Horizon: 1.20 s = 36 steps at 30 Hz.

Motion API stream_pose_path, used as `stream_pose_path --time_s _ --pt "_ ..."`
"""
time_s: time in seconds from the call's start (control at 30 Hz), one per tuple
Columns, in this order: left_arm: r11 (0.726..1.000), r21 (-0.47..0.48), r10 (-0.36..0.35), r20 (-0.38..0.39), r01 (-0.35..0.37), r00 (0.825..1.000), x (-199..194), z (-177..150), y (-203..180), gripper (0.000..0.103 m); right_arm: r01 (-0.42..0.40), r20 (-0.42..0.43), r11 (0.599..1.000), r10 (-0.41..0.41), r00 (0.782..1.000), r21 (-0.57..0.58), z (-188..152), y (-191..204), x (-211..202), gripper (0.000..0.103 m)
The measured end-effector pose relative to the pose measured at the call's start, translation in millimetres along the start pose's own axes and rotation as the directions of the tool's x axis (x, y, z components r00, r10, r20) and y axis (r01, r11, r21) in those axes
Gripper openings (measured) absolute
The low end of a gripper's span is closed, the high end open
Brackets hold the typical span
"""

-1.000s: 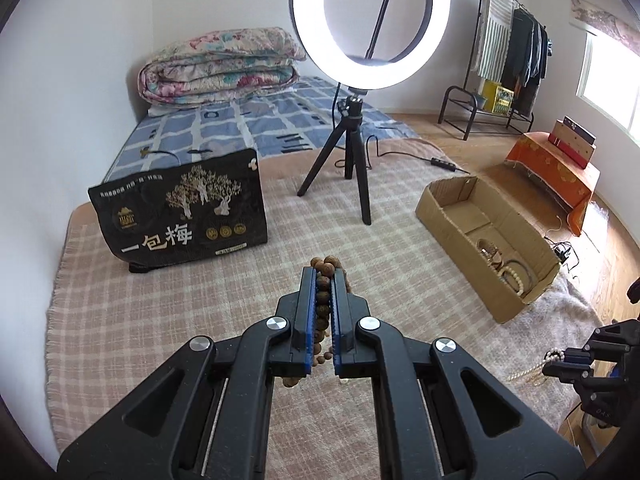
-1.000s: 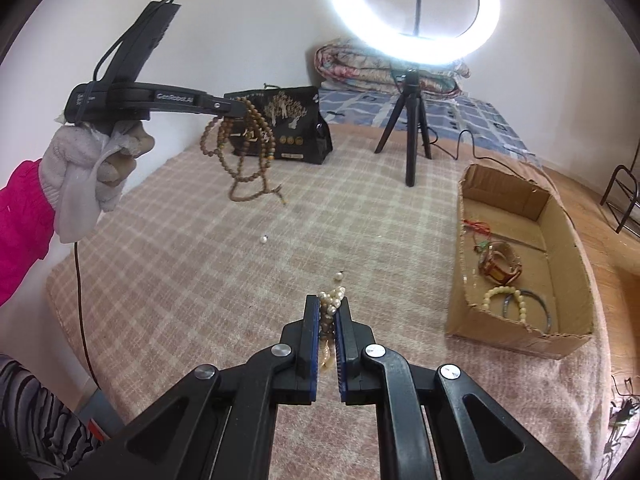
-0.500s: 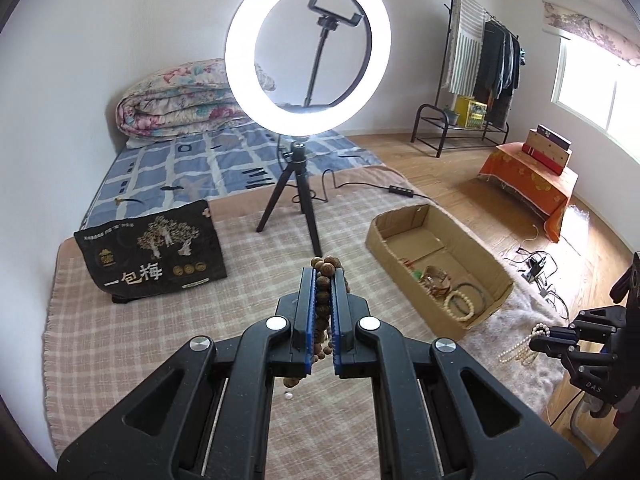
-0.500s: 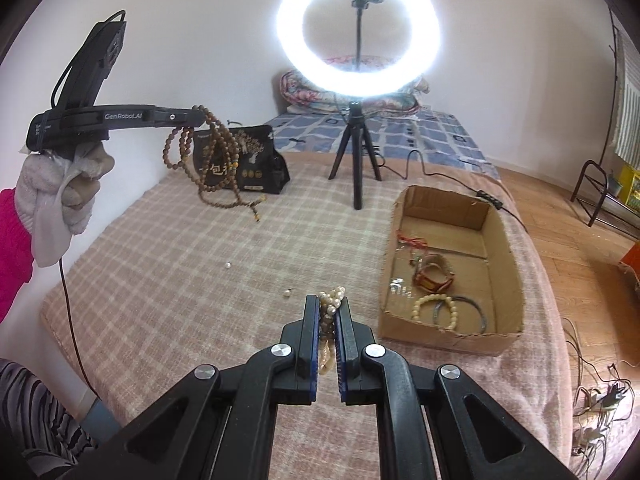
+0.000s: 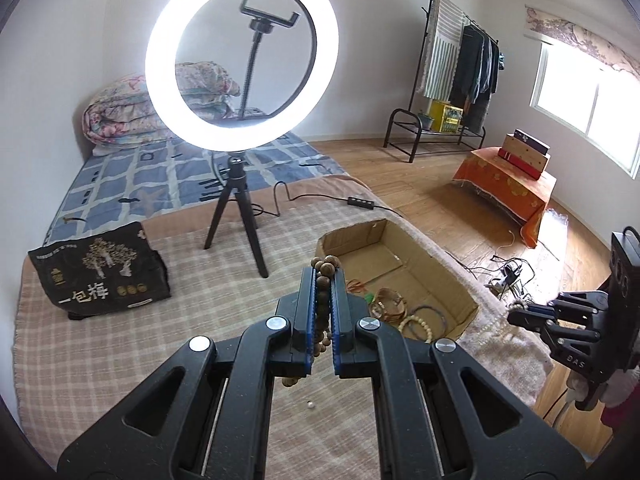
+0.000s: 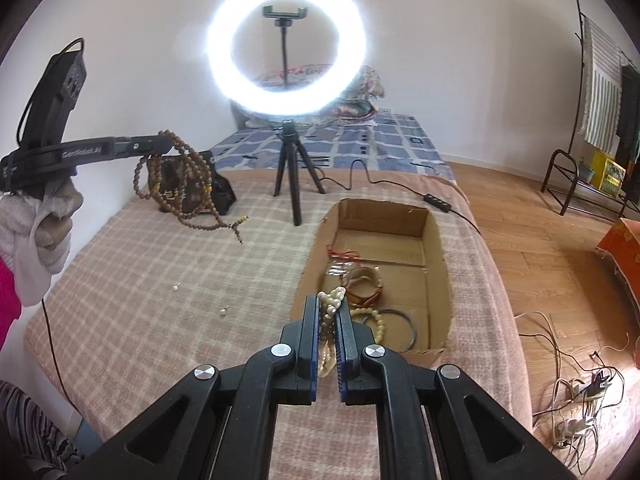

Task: Organize jewelry
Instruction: 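Carry the bead strand and pearl strand over the box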

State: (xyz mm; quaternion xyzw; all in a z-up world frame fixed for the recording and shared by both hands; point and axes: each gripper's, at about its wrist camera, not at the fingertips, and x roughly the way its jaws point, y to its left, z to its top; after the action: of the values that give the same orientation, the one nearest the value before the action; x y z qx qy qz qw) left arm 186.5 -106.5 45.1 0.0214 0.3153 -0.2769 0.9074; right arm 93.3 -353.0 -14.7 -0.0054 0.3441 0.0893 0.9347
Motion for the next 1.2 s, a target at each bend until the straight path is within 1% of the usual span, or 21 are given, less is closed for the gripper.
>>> stream_pose_path --time_s 0.33,0.47,0.77,1.0,1.2 --pt "0.997 0.001 -0.077 -0.008 0.077 0.997 26 11 -36 0.004 0.034 -0.006 0.999 -0.034 0.999 -0.014 28 -33 31 0.004" --pt "0.994 0.020 -0.105 -0.005 0.105 0.994 35 17 -56 0.004 0.043 -0.012 0.999 -0.043 0.999 -0.016 38 -43 47 0.004" --pt "0.982 0.013 -0.189 -0.025 0.189 0.982 57 21 -86 0.004 0.012 -0.045 1.000 -0.012 0.999 -0.003 53 -67 82 0.004" --pt "0.978 0.025 -0.204 -0.055 0.205 0.977 73 12 -104 0.004 -0.002 -0.056 1.000 0.002 0.998 0.010 62 -80 106 0.004" --pt "0.973 -0.004 -0.232 -0.086 0.232 0.969 89 5 -107 0.004 -0.021 -0.068 0.999 0.023 0.997 0.027 66 -84 120 0.004"
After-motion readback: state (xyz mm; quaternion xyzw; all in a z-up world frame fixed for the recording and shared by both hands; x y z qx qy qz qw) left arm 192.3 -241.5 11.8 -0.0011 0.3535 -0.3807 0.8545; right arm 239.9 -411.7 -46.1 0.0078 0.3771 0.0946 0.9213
